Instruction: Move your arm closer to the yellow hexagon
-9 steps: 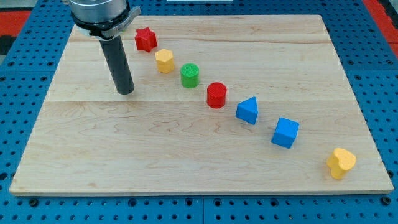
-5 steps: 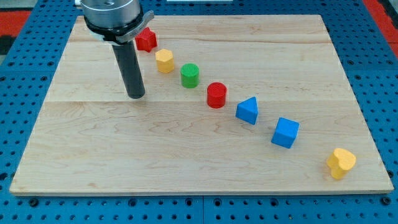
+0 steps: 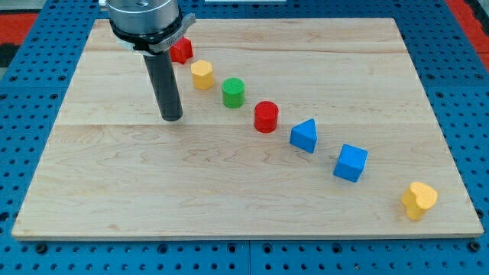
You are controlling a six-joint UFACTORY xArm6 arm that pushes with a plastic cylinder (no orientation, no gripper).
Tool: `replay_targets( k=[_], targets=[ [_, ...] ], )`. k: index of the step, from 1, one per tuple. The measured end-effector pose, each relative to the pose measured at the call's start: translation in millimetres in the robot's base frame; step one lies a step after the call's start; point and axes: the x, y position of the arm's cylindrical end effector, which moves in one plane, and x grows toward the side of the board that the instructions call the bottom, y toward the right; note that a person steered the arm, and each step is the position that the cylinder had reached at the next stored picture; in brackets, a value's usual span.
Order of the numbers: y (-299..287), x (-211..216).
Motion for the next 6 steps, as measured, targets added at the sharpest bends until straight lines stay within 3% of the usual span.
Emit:
replay_targets(
  k=[6],
  targets=[
    [13.5, -12.8]
  ],
)
